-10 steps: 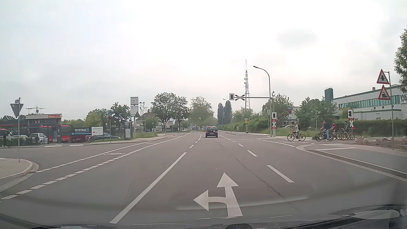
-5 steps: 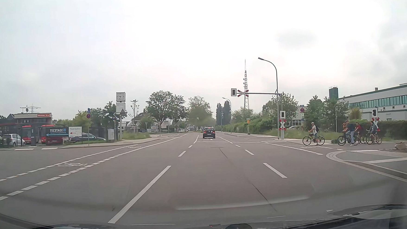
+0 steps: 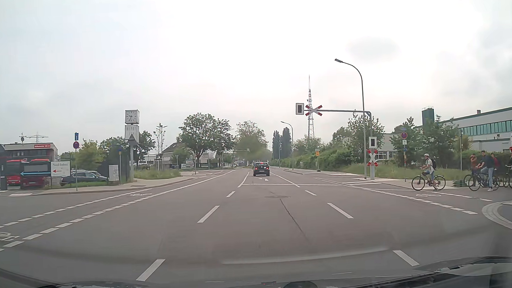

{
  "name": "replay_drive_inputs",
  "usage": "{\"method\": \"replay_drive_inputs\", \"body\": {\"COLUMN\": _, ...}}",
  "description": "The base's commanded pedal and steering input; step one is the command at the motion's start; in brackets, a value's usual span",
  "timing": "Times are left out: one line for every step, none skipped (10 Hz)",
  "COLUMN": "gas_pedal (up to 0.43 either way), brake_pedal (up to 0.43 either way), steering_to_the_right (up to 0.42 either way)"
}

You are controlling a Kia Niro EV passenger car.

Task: Follow the waypoints while adhering to traffic rules and regulations

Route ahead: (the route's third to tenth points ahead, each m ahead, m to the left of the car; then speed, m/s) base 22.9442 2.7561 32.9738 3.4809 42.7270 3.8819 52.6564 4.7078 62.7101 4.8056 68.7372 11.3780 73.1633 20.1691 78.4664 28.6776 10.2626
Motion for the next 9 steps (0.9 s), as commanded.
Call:
{"method": "replay_drive_inputs", "body": {"gas_pedal": 0.0, "brake_pedal": 0.0, "steering_to_the_right": -0.001}}
{"method": "replay_drive_inputs", "body": {"gas_pedal": 0.0, "brake_pedal": 0.0, "steering_to_the_right": -0.001}}
{"method": "replay_drive_inputs", "body": {"gas_pedal": 0.0, "brake_pedal": 0.0, "steering_to_the_right": -0.001}}
{"method": "replay_drive_inputs", "body": {"gas_pedal": 0.0, "brake_pedal": 0.0, "steering_to_the_right": -0.001}}
{"method": "replay_drive_inputs", "body": {"gas_pedal": 0.0, "brake_pedal": 0.0, "steering_to_the_right": -0.001}}
{"method": "replay_drive_inputs", "body": {"gas_pedal": 0.0, "brake_pedal": 0.0, "steering_to_the_right": -0.001}}
{"method": "replay_drive_inputs", "body": {"gas_pedal": 0.0, "brake_pedal": 0.0, "steering_to_the_right": -0.001}}
{"method": "replay_drive_inputs", "body": {"gas_pedal": 0.0, "brake_pedal": 0.0, "steering_to_the_right": -0.001}}
{"method": "replay_drive_inputs", "body": {"gas_pedal": 0.0, "brake_pedal": 0.0, "steering_to_the_right": -0.001}}
